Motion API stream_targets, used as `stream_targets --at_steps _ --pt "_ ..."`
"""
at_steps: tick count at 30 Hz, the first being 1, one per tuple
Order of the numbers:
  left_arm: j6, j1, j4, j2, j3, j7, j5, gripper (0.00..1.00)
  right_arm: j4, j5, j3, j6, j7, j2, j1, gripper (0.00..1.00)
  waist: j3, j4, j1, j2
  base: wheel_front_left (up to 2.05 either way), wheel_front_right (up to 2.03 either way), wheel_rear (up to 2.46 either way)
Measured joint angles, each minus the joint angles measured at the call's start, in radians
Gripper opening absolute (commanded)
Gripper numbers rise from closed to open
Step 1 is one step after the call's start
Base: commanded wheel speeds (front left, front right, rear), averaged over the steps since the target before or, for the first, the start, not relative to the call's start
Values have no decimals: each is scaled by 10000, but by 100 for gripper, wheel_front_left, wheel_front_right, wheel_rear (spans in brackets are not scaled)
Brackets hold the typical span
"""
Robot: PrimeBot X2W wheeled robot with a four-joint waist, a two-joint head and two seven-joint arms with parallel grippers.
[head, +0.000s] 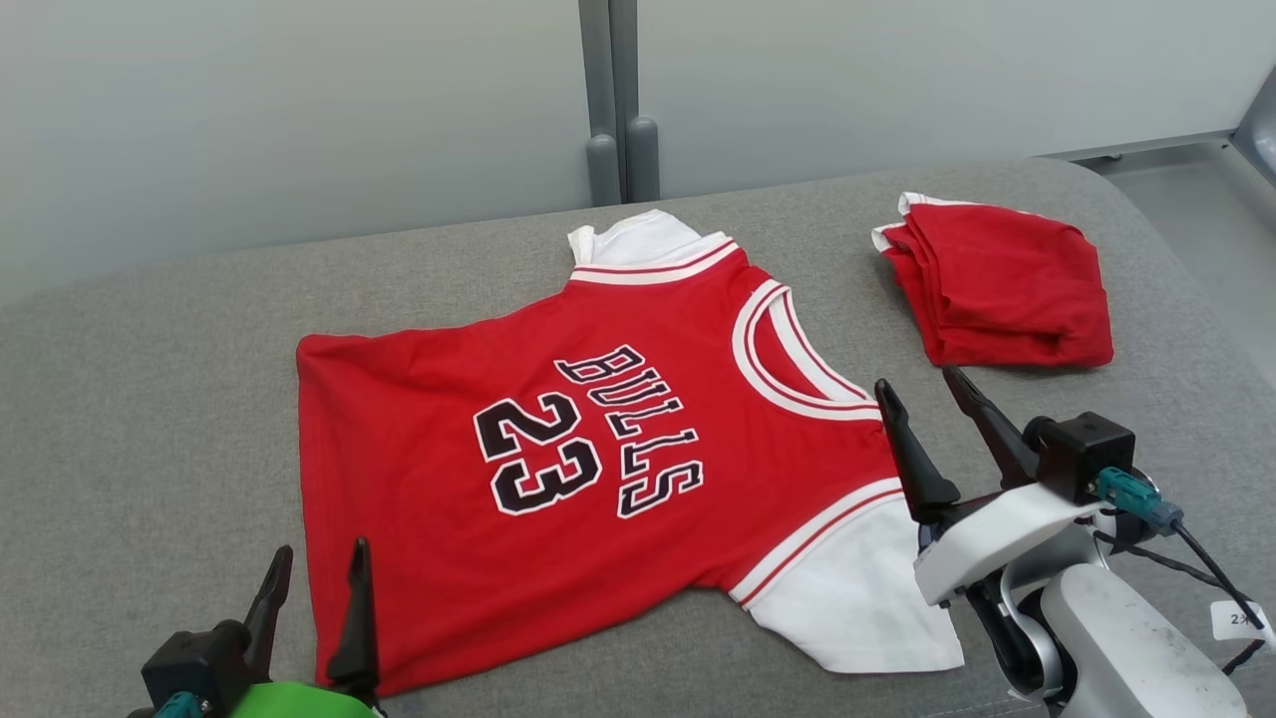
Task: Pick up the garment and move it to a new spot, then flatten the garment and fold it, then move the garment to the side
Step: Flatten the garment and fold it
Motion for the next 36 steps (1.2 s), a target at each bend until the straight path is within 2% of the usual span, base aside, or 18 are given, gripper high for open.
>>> stream_targets --at_steps 17,36 --pt "6 20 297 -353 253 -94 428 100 105 -412 -316 -104 -19 466 73 100 -67 -7 0 0 0 0 0" --pt "36 97 416 -562 552 -174 587 100 153 -570 -612 -71 -29 564 304 100 -3 17 1 0 0 0 0"
